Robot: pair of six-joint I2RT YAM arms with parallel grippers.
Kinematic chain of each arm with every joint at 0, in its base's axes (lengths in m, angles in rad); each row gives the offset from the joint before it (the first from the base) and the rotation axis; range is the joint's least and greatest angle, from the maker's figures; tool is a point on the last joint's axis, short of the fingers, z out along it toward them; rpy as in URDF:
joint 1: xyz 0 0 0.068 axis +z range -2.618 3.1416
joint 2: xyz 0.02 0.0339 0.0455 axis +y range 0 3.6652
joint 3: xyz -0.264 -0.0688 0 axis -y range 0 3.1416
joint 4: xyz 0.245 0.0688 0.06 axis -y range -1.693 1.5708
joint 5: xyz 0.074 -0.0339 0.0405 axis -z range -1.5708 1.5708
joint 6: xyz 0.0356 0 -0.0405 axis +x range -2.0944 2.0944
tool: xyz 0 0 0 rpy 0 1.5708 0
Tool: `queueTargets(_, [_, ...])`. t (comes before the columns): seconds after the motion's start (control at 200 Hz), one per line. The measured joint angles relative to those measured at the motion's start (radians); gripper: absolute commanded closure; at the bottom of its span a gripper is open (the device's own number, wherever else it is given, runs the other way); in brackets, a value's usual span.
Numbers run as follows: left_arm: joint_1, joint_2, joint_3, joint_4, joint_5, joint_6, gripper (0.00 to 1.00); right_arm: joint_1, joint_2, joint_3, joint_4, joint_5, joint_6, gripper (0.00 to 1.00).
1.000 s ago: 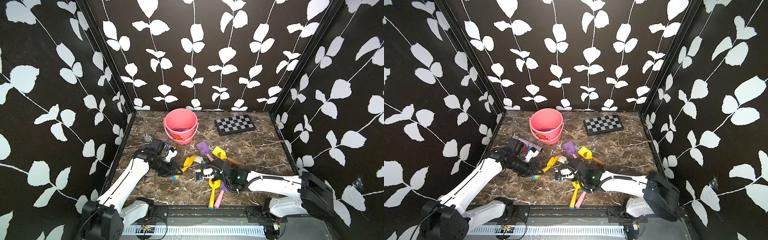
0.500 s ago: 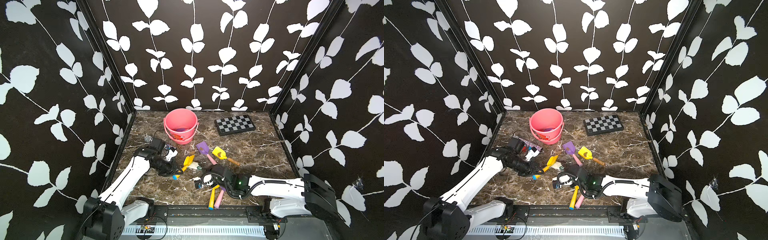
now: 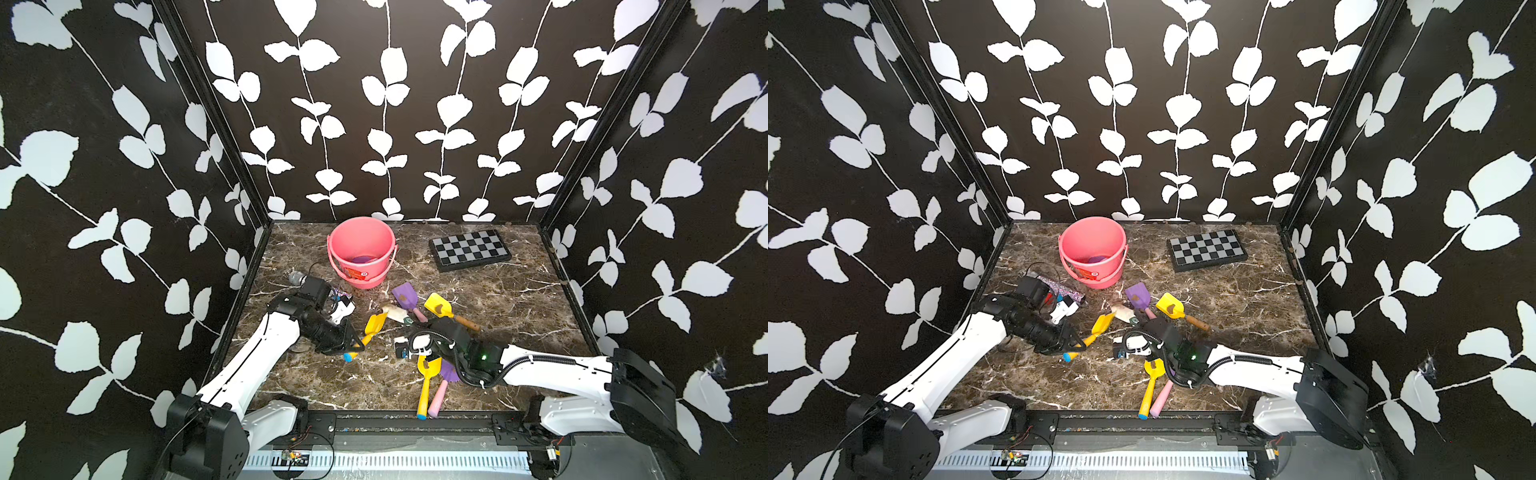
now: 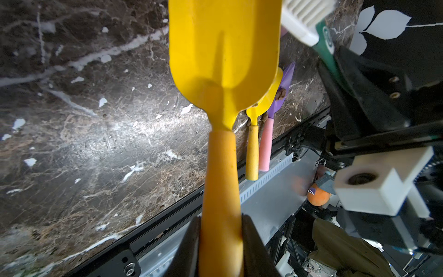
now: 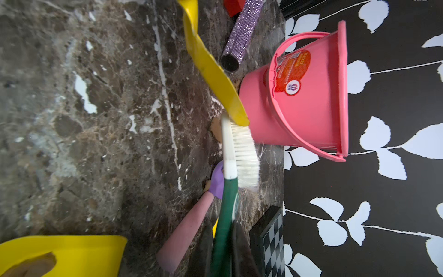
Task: Brush the soil off the hand trowel and place it into the bucket
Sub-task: Brush off the soil from the hand trowel.
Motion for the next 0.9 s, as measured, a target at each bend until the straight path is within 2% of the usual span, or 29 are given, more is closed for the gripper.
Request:
queueTargets(0.33, [0.000,-0.009,0.000,0.001,-0.023,-0.003,1.00,0.080,0.031,0.034,-0.095,-0.002,0.014,1.00])
queueTargets(0.566, [-0.078,0.000,0.033,-0.019,-0.160,0.026,1.00,0.095,0.047,0.115,-0.131,-0.025,-0.008,1.00])
queueTargets(0.726, [-0.116,0.013,0.045,-0.023,-0.211,0.034,1.00,0.082,0.079,0.124,-0.145,-0.012,-0.035,1.00])
queueTargets(0.901, [-0.118,0.021,0.045,-0.037,-0.235,0.050,1.00,0.009,0.088,0.124,-0.145,0.027,-0.035,1.00])
